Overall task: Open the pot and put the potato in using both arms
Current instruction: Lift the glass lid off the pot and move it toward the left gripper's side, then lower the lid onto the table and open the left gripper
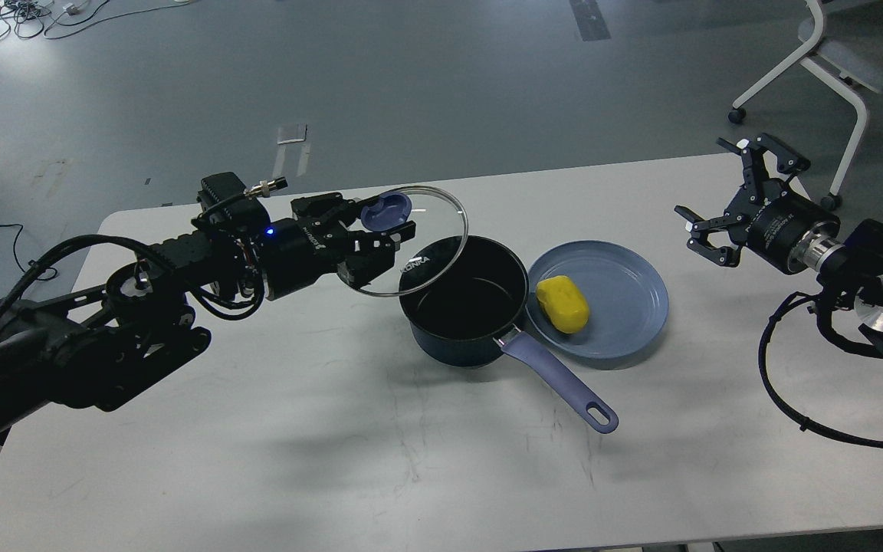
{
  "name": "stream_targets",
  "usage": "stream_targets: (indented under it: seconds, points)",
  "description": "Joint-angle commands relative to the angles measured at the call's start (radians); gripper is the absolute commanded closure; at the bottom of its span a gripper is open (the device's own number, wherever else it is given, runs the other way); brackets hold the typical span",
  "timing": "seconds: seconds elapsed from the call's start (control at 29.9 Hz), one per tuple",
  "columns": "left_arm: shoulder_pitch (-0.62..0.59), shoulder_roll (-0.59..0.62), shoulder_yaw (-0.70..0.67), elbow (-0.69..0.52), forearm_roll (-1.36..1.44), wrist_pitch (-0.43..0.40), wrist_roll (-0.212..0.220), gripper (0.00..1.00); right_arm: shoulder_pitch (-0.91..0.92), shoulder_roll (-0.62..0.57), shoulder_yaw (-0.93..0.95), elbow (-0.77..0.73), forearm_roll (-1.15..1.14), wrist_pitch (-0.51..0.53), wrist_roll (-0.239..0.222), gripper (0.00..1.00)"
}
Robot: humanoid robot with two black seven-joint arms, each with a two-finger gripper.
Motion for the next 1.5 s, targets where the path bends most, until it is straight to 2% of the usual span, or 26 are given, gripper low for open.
stream_targets:
  seconds: [0.0,0.13,0.3,0.8,1.14,1.47]
  points:
    - [0.064,0.054,0.006,0.027,0.004,0.047,0.000,0.47,0.000,0.005,-0.002,0.000,0.000,-0.001,0.000,0.00]
    - [0.123,0.057,0.007,0.137,0.004,0.104,0.000,0.47,0.005,0.010,-0.027,-0.002,0.000,-0.001,0.000,0.00]
    - [0.188,0.051,0.009,0.207,0.004,0.173,0.000,0.47,0.009,0.011,-0.028,-0.002,0.000,-0.002,0.000,0.00]
    - [0.254,-0.015,0.029,0.296,-0.002,0.183,0.000,0.46,0.008,0.008,-0.030,-0.002,0.000,-0.002,0.000,0.00]
    - [0.278,-0.055,0.032,0.362,-0.004,0.228,0.000,0.45,0.008,0.004,-0.030,-0.002,0.000,-0.001,0.000,0.00]
    - [0.278,-0.073,0.101,0.402,-0.013,0.275,0.000,0.32,0.008,0.004,-0.030,-0.002,0.000,-0.001,0.000,0.00]
